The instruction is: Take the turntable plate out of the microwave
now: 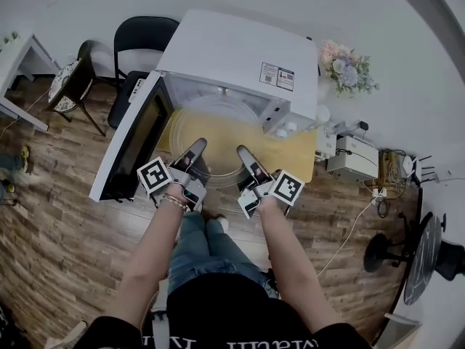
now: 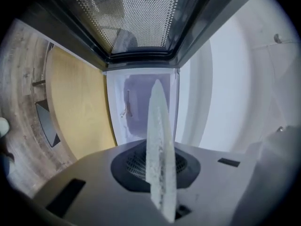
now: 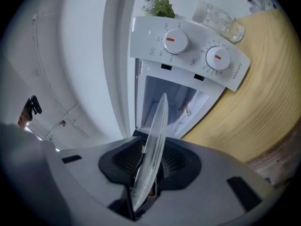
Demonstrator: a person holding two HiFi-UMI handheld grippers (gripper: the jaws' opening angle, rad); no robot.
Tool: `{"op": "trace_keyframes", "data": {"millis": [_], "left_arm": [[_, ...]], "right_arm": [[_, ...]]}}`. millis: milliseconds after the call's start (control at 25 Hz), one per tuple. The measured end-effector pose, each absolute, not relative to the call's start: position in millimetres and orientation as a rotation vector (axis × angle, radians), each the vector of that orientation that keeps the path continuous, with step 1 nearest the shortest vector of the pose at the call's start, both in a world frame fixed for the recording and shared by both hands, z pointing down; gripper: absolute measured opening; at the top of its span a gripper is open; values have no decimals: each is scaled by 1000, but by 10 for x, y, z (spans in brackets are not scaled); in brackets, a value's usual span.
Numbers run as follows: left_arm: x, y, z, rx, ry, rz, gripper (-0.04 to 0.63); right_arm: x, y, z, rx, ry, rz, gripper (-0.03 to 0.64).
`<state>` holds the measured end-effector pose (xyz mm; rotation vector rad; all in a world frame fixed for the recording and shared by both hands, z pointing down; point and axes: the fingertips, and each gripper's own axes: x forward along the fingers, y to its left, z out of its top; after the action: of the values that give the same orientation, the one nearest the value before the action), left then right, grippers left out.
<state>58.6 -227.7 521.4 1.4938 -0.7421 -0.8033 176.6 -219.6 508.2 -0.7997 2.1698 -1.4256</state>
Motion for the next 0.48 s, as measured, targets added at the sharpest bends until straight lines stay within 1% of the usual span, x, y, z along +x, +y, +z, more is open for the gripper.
{"op": "trace_keyframes", "data": {"millis": [240, 480], "left_arm": [[652, -2008, 5066, 1547, -731, -829, 34], [698, -1772, 4840, 1631, -648, -864, 34]], "right_arm": [[1791, -2053, 4944, -810, 2255, -1353, 103], [1683, -1885, 4652, -695, 2354, -1291, 97]]}}
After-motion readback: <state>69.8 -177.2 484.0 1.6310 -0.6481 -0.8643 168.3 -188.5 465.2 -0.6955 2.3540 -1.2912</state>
